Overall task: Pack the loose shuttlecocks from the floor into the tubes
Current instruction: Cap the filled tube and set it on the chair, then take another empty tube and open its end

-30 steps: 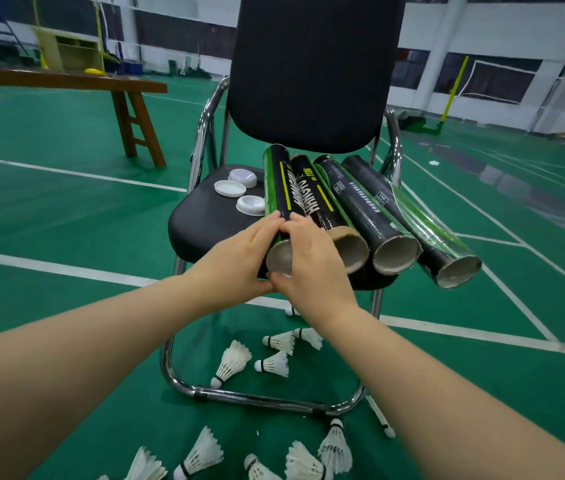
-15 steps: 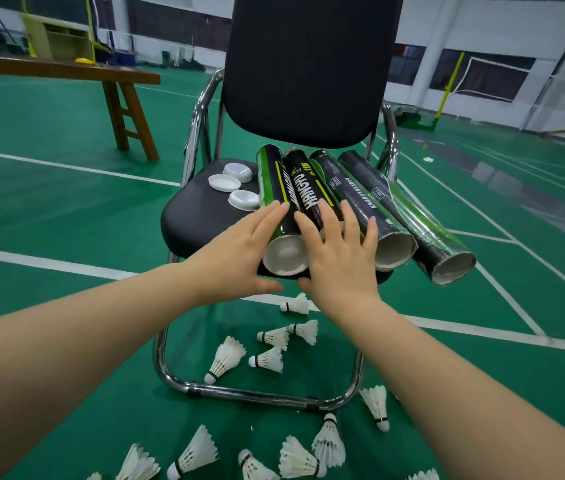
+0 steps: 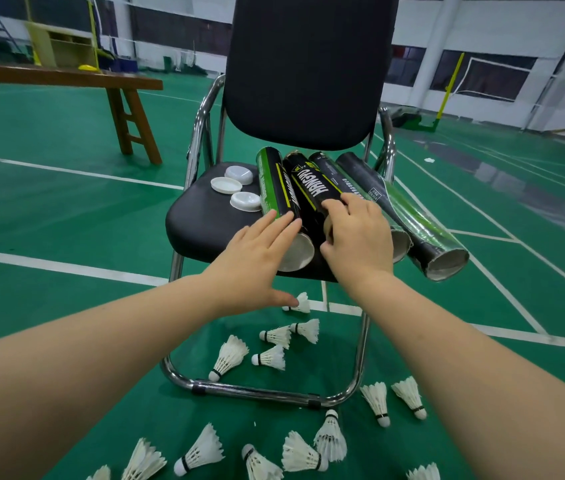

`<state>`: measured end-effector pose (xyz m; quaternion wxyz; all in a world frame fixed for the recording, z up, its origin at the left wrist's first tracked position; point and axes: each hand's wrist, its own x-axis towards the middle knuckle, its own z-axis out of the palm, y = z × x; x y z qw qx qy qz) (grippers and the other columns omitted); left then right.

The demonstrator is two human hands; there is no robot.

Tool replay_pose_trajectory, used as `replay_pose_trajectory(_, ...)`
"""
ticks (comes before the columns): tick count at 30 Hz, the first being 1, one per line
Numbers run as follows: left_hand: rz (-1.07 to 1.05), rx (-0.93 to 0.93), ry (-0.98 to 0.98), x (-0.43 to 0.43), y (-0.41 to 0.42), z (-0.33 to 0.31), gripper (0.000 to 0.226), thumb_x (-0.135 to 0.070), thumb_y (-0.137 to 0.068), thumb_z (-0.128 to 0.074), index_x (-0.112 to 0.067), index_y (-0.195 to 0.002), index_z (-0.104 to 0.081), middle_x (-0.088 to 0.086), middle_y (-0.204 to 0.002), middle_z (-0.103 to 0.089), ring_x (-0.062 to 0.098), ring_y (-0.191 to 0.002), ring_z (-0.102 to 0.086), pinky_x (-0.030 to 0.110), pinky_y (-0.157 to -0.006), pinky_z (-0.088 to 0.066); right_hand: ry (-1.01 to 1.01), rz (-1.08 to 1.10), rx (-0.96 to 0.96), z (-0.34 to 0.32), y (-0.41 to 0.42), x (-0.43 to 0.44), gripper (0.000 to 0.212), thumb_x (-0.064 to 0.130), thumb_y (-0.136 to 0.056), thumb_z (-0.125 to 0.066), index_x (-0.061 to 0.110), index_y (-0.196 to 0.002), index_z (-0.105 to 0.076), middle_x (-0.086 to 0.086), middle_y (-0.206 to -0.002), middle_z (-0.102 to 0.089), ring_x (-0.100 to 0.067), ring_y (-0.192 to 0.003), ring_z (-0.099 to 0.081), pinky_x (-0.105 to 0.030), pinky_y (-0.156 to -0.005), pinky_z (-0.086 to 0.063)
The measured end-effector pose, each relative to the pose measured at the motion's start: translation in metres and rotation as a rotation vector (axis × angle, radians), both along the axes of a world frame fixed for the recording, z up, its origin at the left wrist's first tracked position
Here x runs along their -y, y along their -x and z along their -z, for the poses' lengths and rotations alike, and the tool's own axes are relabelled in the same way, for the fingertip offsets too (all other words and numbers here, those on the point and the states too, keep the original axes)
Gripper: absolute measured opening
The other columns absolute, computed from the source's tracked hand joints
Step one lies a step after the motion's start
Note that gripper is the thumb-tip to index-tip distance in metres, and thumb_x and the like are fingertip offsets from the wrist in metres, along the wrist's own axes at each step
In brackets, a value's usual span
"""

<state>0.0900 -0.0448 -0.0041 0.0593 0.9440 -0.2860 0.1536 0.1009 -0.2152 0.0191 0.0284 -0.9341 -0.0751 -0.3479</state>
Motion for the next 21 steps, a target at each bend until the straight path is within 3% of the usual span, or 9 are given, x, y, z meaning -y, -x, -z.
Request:
replay_pose_trajectory(2, -0.001, 0.001, 0.015, 0.001, 0.004, -0.004, 0.116, -0.065, -0.073, -0.063, -0.018, -0.150, 0.011, -0.003, -0.159, 0.011, 0.016, -0.145, 0.010, 0.040, -0.118, -0.008, -0.012, -0.009, 0.034, -0.008, 0.005, 0.002, 0.053, 0.012, -0.071, -0.070, 0.012, -0.122, -0.056, -0.013, -0.128, -0.052, -0.036, -0.115, -0.046, -0.043, -0.094, -0.038)
replay_pose_trajectory(6, 0.021, 0.189, 0.142, 0.005, 0.019, -0.026, 0.118, -0.055, -0.072, -0.072, -0.016, -0.149, 0.009, 0.001, -0.159, 0.009, 0.018, -0.146, -0.001, 0.034, -0.117, -0.009, -0.059, -0.034, 0.140, -0.026, 0.027, 0.001, 0.054, 0.011, -0.065, -0.074, 0.009, -0.116, -0.060, -0.016, -0.121, -0.057, -0.038, -0.108, -0.052, -0.045, -0.091, -0.043)
replay_pose_trajectory(10, 0.012, 0.311, 0.163, 0.012, 0.035, -0.043, 0.124, -0.056, -0.065, -0.076, -0.025, -0.149, 0.009, 0.007, -0.159, 0.000, 0.026, -0.145, -0.010, 0.050, -0.114, -0.021, -0.070, -0.114, 0.227, -0.046, 0.061, -0.012, 0.055, 0.010, -0.057, -0.077, 0.008, -0.111, -0.062, -0.015, -0.113, -0.062, -0.036, -0.102, -0.056, -0.041, -0.089, -0.046)
replay_pose_trajectory(15, 0.068, 0.494, 0.334, 0.009, 0.066, -0.073, 0.085, -0.048, -0.072, -0.044, -0.021, -0.146, -0.011, 0.012, -0.154, -0.026, 0.028, -0.139, -0.025, 0.056, -0.106, -0.028, -0.156, -0.224, 0.198, -0.063, 0.114, -0.038, 0.061, 0.015, -0.058, -0.078, 0.003, -0.114, -0.056, -0.013, -0.111, -0.062, -0.033, -0.101, -0.056, -0.029, -0.091, -0.036)
replay_pose_trajectory(19, 0.155, 0.597, 0.315, -0.014, 0.094, -0.089, 0.074, -0.034, -0.079, -0.043, -0.026, -0.145, -0.011, 0.011, -0.152, -0.029, 0.025, -0.138, -0.022, 0.054, -0.108, -0.020, -0.215, -0.264, 0.199, -0.075, 0.157, -0.056, 0.052, 0.016, -0.056, -0.078, 0.003, -0.102, -0.056, -0.011, -0.091, -0.062, -0.032, -0.082, -0.057, -0.028, -0.075, -0.031)
replay_pose_trajectory(21, 0.189, 0.586, 0.301, -0.026, 0.110, -0.094, 0.074, -0.036, -0.078, -0.043, -0.027, -0.144, -0.010, 0.011, -0.147, -0.038, 0.026, -0.137, -0.028, 0.053, -0.108, -0.019, -0.223, -0.293, 0.162, -0.081, 0.178, -0.065, 0.051, 0.018, -0.058, -0.078, 0.005, -0.102, -0.055, -0.009, -0.091, -0.061, -0.030, -0.083, -0.057, -0.026, -0.072, -0.029)
